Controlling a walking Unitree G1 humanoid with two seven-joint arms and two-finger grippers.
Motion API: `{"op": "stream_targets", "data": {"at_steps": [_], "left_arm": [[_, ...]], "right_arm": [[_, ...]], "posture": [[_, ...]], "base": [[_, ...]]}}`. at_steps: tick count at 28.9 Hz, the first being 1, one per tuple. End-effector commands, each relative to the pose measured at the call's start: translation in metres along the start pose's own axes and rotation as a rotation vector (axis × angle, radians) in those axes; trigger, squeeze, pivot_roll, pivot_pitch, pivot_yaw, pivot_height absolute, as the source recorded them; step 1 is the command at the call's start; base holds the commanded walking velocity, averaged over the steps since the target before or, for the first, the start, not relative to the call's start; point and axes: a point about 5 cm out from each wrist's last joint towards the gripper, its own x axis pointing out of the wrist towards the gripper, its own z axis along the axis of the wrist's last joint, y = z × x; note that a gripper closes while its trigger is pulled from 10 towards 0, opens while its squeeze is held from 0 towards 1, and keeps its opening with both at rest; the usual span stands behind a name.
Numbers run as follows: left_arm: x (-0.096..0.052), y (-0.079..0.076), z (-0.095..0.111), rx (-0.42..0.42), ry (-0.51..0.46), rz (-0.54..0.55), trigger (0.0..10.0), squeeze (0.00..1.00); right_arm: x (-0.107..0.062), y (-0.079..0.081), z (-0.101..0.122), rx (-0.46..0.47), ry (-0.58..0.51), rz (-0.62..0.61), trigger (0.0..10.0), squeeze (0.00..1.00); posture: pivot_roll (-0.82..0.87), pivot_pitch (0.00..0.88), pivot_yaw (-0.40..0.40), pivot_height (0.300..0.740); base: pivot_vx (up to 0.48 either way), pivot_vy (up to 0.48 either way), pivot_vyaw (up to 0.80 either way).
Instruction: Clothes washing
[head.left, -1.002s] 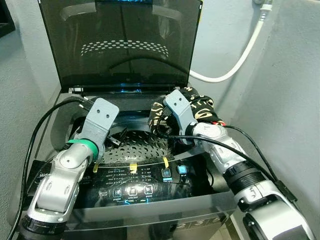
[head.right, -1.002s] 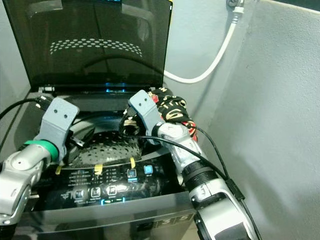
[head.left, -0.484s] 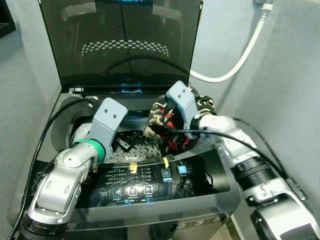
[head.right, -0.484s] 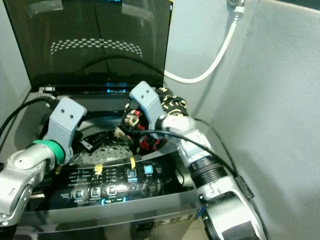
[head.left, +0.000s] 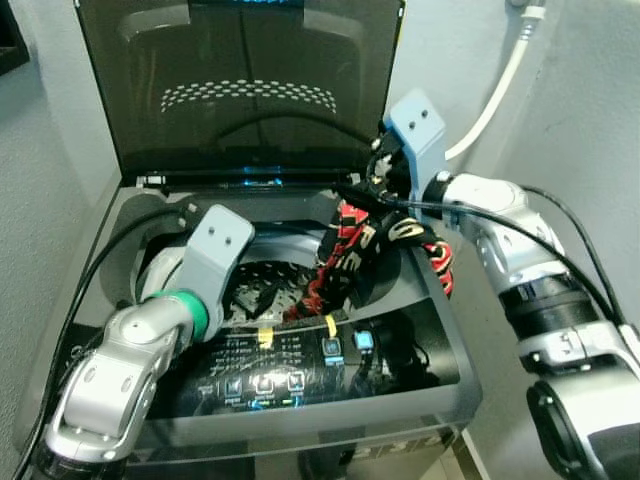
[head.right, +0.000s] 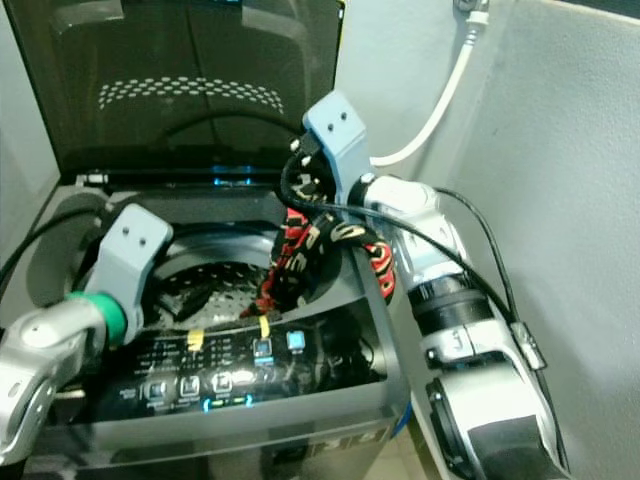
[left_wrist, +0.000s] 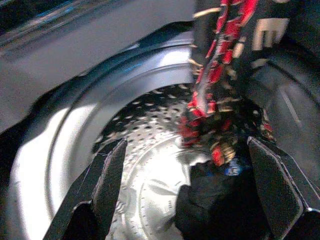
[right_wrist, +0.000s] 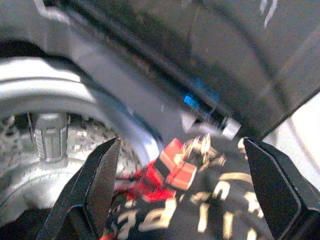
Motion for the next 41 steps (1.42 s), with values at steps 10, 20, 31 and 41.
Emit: {"op": "stream_targets", "data": {"at_steps": [10,20,31,41], "left_arm": [[-0.013,-0.006,-0.006,-0.012,0.027,-0.075,10.0,0.00],[-0.015,-0.007,-0.007,-0.010,0.038,-0.082,10.0,0.00],[-0.015,-0.006,-0.005,-0.003,0.034,-0.088,10.0,0.00],[-0.014,-0.006,-0.003,0.006,0.026,-0.086,10.0,0.00]], "right_arm": [[0.002,0.001,-0.033,0.016,0.135,-0.028,10.0,1.00],[0.001,-0.012,-0.063,0.184,0.245,-0.246,10.0,0.00],[-0.001,-0.012,-0.070,0.183,0.267,-0.271,10.0,0.00],[0.003,-0.018,-0.056,0.195,0.180,-0.299,2.2,0.00]], "posture": [[0.05,0.055,0.023,0.740],[0.05,0.051,0.021,0.740],[0.05,0.054,0.024,0.740],[0.05,0.058,0.026,0.740]], "base": [[0.000,0.000,0.00],[0.000,0.000,0.00],[0.000,0.000,0.00],[0.000,0.000,0.00]]}}
